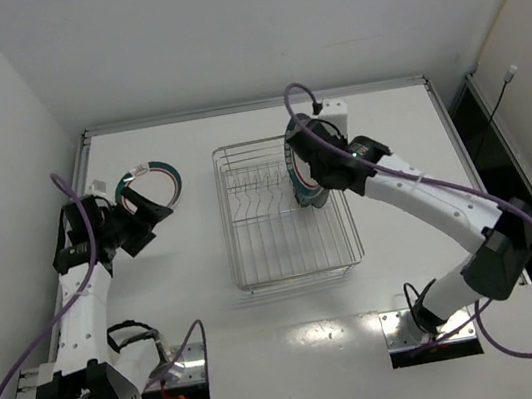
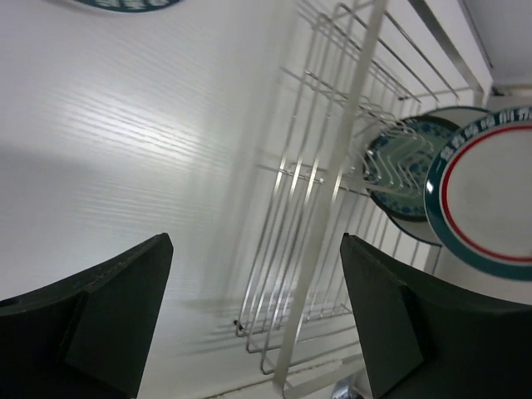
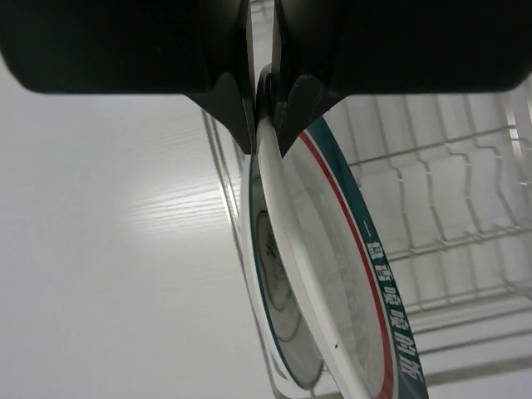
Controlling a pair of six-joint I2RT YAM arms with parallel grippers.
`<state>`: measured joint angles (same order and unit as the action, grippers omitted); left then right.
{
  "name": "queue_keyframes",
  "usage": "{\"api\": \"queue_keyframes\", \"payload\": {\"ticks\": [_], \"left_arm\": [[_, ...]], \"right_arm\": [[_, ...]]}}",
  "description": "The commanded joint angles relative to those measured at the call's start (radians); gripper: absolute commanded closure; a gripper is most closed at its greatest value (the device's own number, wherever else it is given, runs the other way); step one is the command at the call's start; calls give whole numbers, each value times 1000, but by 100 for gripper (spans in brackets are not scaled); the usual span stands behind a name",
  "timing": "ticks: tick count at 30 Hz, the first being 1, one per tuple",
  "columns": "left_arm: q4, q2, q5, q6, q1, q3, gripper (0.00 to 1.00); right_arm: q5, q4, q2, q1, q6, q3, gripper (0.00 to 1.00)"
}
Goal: Load the plates into the dish rack
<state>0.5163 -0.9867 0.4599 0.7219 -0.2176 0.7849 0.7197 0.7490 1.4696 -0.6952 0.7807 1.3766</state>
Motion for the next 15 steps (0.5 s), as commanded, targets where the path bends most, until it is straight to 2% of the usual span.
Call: {"api": "queue_keyframes", "payload": {"ticks": [1, 6, 15], "left_arm": [[68, 5, -120, -48, -34, 42, 20], [91, 29, -179, -49, -54, 42, 20], [79, 19, -179, -46, -54, 18, 20]], "right_arm": [[220, 90, 27, -38, -32, 108, 100], [296, 102, 104, -63, -32, 167, 100], [242, 92, 256, -63, -23, 209, 100]]}}
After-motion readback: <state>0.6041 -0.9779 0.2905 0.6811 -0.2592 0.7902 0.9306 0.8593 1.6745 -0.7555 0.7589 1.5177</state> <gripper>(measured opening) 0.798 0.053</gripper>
